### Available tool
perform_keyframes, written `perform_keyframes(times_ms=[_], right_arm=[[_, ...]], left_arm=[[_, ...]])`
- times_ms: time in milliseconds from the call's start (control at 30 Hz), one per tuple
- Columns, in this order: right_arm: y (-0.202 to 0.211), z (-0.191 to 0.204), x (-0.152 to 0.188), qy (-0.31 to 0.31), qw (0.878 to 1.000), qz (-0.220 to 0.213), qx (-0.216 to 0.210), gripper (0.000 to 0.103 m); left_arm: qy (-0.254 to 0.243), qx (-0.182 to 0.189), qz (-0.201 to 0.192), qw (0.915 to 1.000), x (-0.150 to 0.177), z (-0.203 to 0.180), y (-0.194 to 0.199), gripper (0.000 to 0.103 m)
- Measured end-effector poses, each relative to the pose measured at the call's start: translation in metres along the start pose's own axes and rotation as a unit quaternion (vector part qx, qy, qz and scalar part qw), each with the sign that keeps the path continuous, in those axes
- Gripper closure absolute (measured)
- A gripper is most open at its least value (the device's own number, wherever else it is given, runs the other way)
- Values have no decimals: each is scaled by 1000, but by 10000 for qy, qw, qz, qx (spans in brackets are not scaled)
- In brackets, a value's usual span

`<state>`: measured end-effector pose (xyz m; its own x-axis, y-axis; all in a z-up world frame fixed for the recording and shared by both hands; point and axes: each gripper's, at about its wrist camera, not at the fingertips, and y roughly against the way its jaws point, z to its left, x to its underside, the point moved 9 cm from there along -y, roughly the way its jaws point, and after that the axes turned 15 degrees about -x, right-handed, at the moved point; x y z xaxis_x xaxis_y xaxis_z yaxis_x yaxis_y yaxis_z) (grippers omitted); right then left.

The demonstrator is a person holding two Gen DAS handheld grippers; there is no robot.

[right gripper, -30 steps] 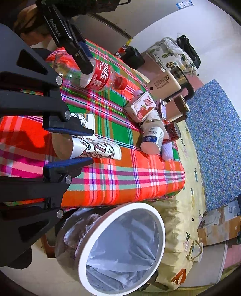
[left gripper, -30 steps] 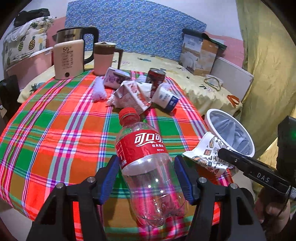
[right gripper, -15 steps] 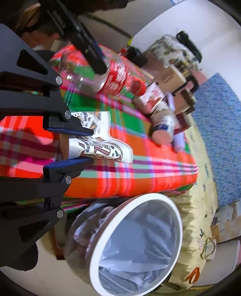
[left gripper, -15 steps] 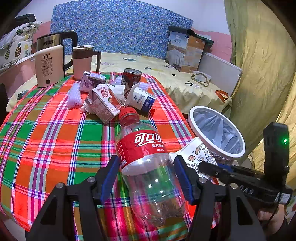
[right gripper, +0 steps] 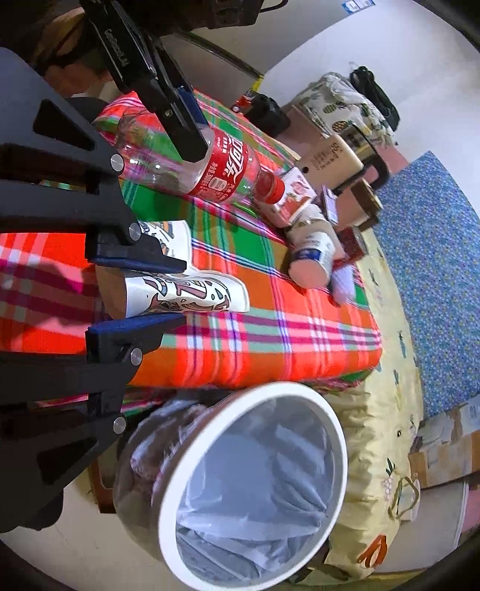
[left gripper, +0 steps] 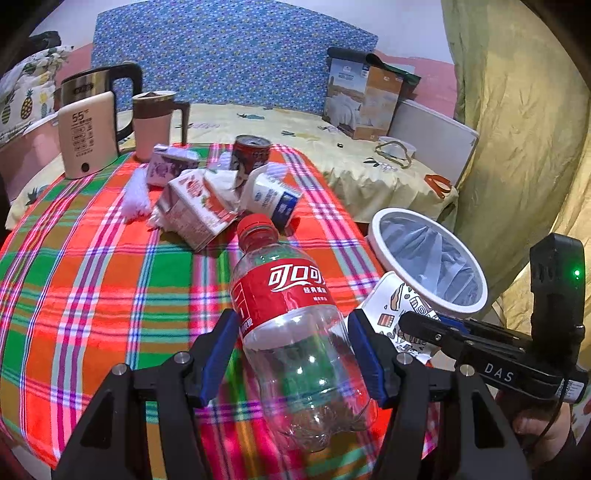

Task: Collect trash
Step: 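Carry the Coca-Cola bottle in the left tool and the paper cup in the right tool over the bin, then open both tools to drop the bottle and cup into the bin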

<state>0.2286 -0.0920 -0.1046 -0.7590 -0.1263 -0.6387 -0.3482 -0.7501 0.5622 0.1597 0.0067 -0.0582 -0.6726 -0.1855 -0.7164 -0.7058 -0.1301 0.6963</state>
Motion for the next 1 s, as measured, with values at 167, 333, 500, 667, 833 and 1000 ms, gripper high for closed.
perform_keyframes(times_ms=[167, 333, 500, 667, 833, 1000], right_arm=[[17, -13, -11, -60, 9995, -276, 129, 79], [42, -38, -25, -204, 9972, -617, 366, 79], [64, -66, -30, -416, 9932, -882, 633, 79], [80, -88, -31, -543, 9891, -1022, 908, 79], [86, -104, -32, -622, 9862, -1023, 1148, 79], [86, -118, -32, -746, 9847, -951, 1254, 78]], left_arm=[[-132, 153, -101, 9997, -12, -20, 0, 40], [-345, 382, -193, 9985, -26, -52, -3, 40], [-569, 643, -215, 9961, -37, -88, -9, 40], [-774, 838, -153, 9933, -44, -122, -20, 40], [-967, 1015, -83, 9901, -46, -153, -28, 40], [-1132, 1142, 69, 9870, -44, -175, -42, 39]])
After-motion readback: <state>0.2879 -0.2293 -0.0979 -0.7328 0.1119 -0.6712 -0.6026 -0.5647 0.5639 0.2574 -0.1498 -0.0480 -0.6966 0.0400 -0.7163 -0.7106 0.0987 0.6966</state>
